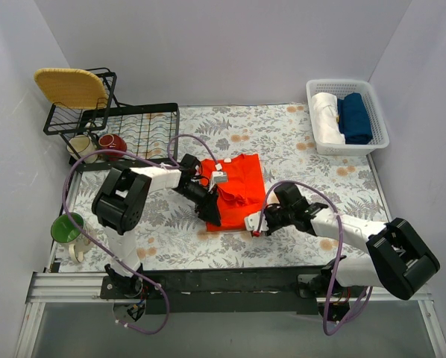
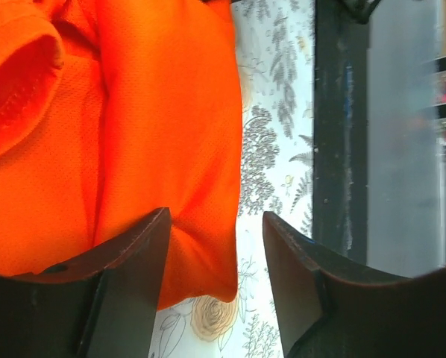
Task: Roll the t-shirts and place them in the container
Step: Roll the T-shirt to the center of the board.
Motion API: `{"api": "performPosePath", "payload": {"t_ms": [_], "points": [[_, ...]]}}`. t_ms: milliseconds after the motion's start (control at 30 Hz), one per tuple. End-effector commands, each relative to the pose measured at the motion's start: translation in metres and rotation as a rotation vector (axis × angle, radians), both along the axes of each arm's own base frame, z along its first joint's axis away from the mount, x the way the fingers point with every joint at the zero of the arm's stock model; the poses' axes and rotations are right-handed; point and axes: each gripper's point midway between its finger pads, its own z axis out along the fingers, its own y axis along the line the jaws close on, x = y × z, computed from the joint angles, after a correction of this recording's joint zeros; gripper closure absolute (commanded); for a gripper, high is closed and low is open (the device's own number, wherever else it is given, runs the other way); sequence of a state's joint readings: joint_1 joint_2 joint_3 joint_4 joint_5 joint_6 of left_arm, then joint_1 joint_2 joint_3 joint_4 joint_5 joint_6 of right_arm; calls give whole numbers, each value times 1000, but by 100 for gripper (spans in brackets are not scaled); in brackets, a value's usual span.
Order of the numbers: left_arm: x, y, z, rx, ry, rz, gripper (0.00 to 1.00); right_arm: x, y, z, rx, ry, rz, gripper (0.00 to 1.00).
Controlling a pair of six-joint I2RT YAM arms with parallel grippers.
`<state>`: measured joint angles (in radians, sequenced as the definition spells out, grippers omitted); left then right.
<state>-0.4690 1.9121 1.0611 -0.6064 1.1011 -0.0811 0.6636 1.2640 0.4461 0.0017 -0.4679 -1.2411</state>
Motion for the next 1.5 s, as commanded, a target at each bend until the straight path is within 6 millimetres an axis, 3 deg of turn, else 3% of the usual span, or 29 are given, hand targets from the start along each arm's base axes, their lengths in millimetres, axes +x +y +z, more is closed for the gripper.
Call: {"api": "performPosePath", "payload": {"t_ms": [0,33,133,200,233,300,567,667,933,1033,1167,1200,1233,1267,1333,1400,1433,1467], "points": [[25,10,15,61,-274,8,46,-4,10,25,16,175,-54,95],[28,8,35,35,-358,18,46,-7,14,30,28,235,-81,96],[32,11,43,45,-549,30,44,-10,22,44,44,333,-101,97],[31,5,62,13,-696,33,41,-9,25,50,60,362,-130,97],[29,12,50,52,-749,27,41,-7,25,50,58,367,-143,97],[25,5,58,29,-862,8,41,-7,24,48,58,372,-157,97],[-3,3,29,50,-886,-83,40,-2,19,44,65,415,-206,98],[-3,2,17,87,-923,-97,40,1,19,45,74,419,-219,98],[13,-4,6,103,-1060,-79,41,2,22,44,79,468,-223,98],[16,-3,3,132,-1100,-81,46,8,22,44,89,496,-248,99],[17,-3,4,158,-1072,-88,74,14,18,46,79,503,-268,96],[8,3,-3,190,-1009,-114,80,18,17,48,77,486,-272,93],[7,-4,5,168,-984,-126,83,18,15,47,70,482,-276,88],[0,1,3,183,-923,-141,86,19,13,48,63,462,-277,76],[-7,-2,5,177,-832,-141,92,18,8,50,69,435,-284,61],[-16,-6,11,145,-730,-156,94,17,7,58,97,393,-276,12],[-17,-8,12,143,-690,-147,95,11,4,52,92,405,-280,2],[-18,-10,18,122,-652,-142,95,12,5,55,110,390,-283,1]]}}
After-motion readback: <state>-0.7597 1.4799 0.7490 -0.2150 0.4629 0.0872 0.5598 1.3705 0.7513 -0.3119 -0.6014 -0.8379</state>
